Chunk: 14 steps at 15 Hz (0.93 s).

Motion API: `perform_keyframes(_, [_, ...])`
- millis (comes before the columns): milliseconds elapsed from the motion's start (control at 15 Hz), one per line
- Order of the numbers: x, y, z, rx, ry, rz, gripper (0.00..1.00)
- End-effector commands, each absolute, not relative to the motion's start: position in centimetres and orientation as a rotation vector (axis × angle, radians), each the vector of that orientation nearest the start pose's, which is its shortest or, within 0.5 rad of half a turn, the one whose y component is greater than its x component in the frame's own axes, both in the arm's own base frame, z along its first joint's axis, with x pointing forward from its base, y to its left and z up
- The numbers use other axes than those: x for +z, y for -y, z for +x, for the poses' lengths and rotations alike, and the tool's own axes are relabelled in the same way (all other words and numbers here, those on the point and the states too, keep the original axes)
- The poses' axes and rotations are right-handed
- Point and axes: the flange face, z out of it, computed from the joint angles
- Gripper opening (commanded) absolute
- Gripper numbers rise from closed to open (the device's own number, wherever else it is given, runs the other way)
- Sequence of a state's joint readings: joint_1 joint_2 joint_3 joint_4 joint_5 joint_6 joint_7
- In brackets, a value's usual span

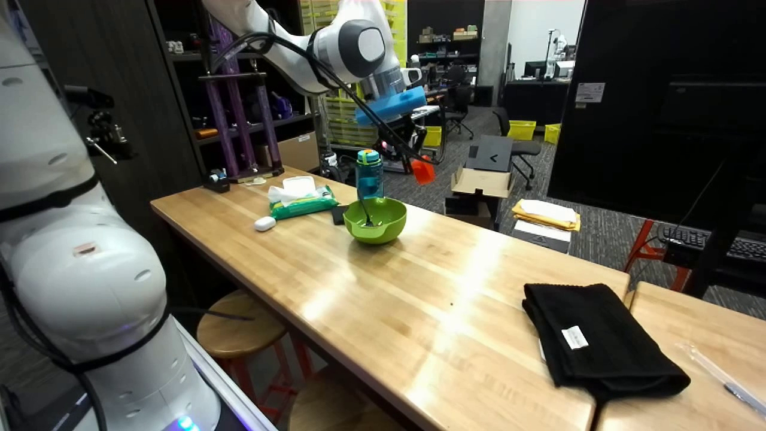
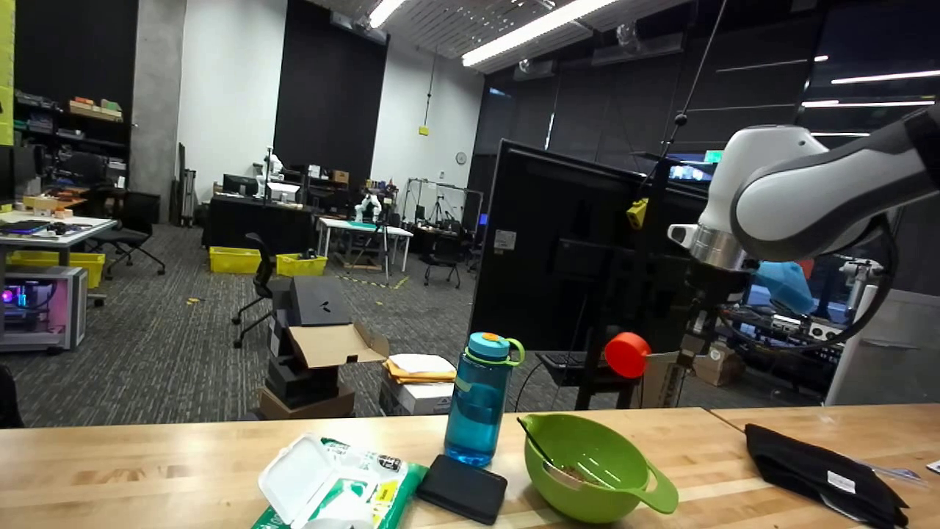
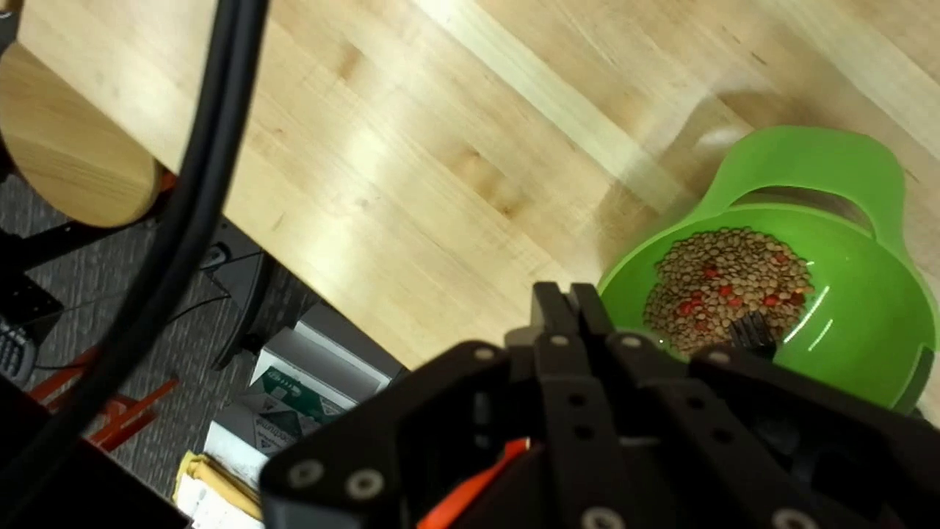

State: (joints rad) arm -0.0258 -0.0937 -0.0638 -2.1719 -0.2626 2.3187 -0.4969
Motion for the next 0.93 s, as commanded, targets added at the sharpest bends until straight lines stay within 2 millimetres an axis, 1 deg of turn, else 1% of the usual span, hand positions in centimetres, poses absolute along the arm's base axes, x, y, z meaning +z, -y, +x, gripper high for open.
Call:
perform_keyframes(0, [46.3, 7.7, 52.8, -0.27, 0.741, -3.187, 0.01])
perform_keyframes(267, [46.5, 11.2, 51.9, -0.271, 0.455, -3.127, 0.01])
perform_keyframes(467, [46.2, 13.9, 50.8, -0.28, 0.305, -3.043, 0.01])
perform_keyframes(733, [44.7, 17.0, 49.3, -0.279, 0.234, -2.89, 0.01])
perform_keyframes(867, [44.0, 18.2, 48.7, -0.284, 0.247, -2.811, 0.01])
